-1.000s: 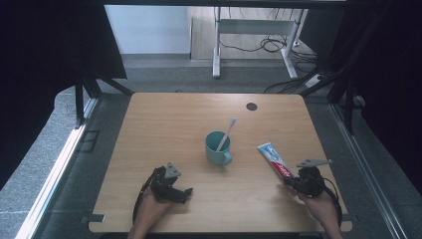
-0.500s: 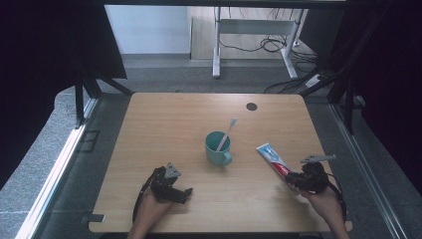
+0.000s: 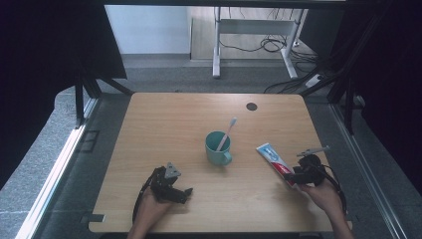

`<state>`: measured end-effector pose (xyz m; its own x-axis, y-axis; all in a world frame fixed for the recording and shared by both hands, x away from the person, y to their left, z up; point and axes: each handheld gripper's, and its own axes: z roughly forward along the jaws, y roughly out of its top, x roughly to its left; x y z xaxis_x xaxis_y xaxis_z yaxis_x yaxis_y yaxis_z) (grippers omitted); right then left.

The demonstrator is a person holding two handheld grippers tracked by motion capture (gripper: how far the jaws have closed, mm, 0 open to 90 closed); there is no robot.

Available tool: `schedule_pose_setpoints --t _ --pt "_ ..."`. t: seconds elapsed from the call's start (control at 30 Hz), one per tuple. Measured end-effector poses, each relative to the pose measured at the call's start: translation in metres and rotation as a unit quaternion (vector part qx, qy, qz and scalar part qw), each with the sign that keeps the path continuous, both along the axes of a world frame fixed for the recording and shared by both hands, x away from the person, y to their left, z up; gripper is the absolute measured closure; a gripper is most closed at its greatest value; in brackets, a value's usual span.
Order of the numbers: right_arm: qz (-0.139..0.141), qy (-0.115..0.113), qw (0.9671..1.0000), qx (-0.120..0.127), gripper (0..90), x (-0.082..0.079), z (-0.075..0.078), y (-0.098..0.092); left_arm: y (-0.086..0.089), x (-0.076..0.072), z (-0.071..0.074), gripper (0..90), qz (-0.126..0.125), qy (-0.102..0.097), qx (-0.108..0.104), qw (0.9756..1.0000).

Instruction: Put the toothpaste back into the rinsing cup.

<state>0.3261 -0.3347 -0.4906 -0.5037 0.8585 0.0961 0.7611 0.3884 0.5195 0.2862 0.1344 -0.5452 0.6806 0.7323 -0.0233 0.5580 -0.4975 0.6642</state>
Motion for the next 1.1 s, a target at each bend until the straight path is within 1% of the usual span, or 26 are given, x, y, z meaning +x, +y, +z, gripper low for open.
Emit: schedule_pose_setpoints --t 0.03,0.07,0.13,0.17,0.2,0.27,0.3,0.33,0.37,0.4,0.43,0.47,0.5,0.63,0.67,0.7,0.73,0.77,0.8,0.93,0.97,1.1 --pt "-0.001 0.007 1.0 -0.001 37.3 0.004 -0.001 0.0 0.0 0.0 0.0 0.0 0.0 0.0 0.0 1.0" --pt "-0.001 0.007 1.0 -0.001 37.3 0.004 -0.001 0.0 0.0 0.0 0.0 0.0 0.0 0.0 0.0 1.0" --pt "-0.003 0.017 0.9999 -0.001 34.2 0.008 -0.002 0.001 0.0 0.0 0.0 0.0 0.0 0.001 0.0 1.0" --pt "0.0 0.029 0.9996 0.0 32.7 0.012 -0.003 0.001 0.0 0.0 0.0 0.0 0.001 0.001 0.0 1.0" --pt "0.0 0.029 0.9996 0.0 32.7 0.012 -0.003 0.001 0.0 0.0 0.0 0.0 0.001 0.001 0.0 1.0" --pt "0.002 0.04 0.9992 -0.004 30.2 0.016 -0.003 0.002 0.0 0.0 0.0 0.0 0.001 0.001 0.0 1.0" --pt "0.002 0.047 0.9988 -0.012 29.3 0.02 -0.003 0.003 0.0 0.0 0.0 0.0 0.001 0.001 0.0 1.0" --pt "0.002 0.047 0.9988 -0.012 29.3 0.02 -0.003 0.003 0.0 0.0 0.0 0.0 0.001 0.001 0.0 1.0" --pt "0.003 0.052 0.9984 -0.022 28.0 0.023 -0.003 0.006 0.0 0.0 0.0 0.0 0.001 0.001 0.0 1.0" --pt "0.003 0.052 0.9984 -0.022 28.0 0.023 -0.003 0.006 0.0 0.0 0.0 0.0 0.001 0.001 0.0 1.0" --pt "0.007 0.057 0.998 -0.028 26.5 0.027 -0.002 0.008 0.0 0.0 0.0 0.0 0.001 0.001 0.0 1.0" --pt "0.007 0.057 0.998 -0.028 26.5 0.027 -0.002 0.008 0.0 0.0 0.0 0.0 0.001 0.001 0.0 1.0" --pt "0.008 0.06 0.9976 -0.034 26.0 0.031 -0.002 0.01 0.0 0.0 0.0 0.0 0.001 0.001 -0.001 1.0" --pt "0.012 0.067 0.9967 -0.045 25.5 0.038 -0.002 0.016 0.0 0.0 0.0 0.0 0.0 0.002 0.0 1.0" --pt "0.012 0.067 0.9967 -0.045 25.5 0.038 -0.002 0.016 0.0 0.0 0.0 0.0 0.0 0.002 0.0 1.0" --pt "0.009 0.076 0.9961 -0.045 25.2 0.042 -0.002 0.019 0.0 0.0 0.0 0.0 0.0 0.002 0.0 1.0" --pt "0.009 0.076 0.9961 -0.045 25.2 0.042 -0.002 0.019 0.0 0.0 0.0 0.0 0.0 0.002 0.0 1.0" --pt "0.012 0.08 0.9956 -0.047 25.3 0.043 -0.002 0.02 0.0 0.0 0.0 0.1 0.0 0.002 0.0 1.0" --pt "0.013 0.085 0.9946 -0.057 25.3 0.047 -0.002 0.023 0.0 0.0 0.0 0.1 0.0 0.001 0.0 1.0" --pt "0.021 0.093 0.9934 -0.064 24.9 0.052 -0.003 0.025 0.0 0.0 0.0 0.1 0.0 0.002 0.0 1.0" --pt "0.025 0.099 0.9922 -0.072 24.3 0.055 -0.003 0.027 0.0 0.0 0.0 0.1 0.0 0.001 0.0 1.0" --pt "0.032 0.108 0.9905 -0.079 25.0 0.061 -0.003 0.031 0.0 0.0 0.0 0.2 0.0 0.002 0.0 1.0"
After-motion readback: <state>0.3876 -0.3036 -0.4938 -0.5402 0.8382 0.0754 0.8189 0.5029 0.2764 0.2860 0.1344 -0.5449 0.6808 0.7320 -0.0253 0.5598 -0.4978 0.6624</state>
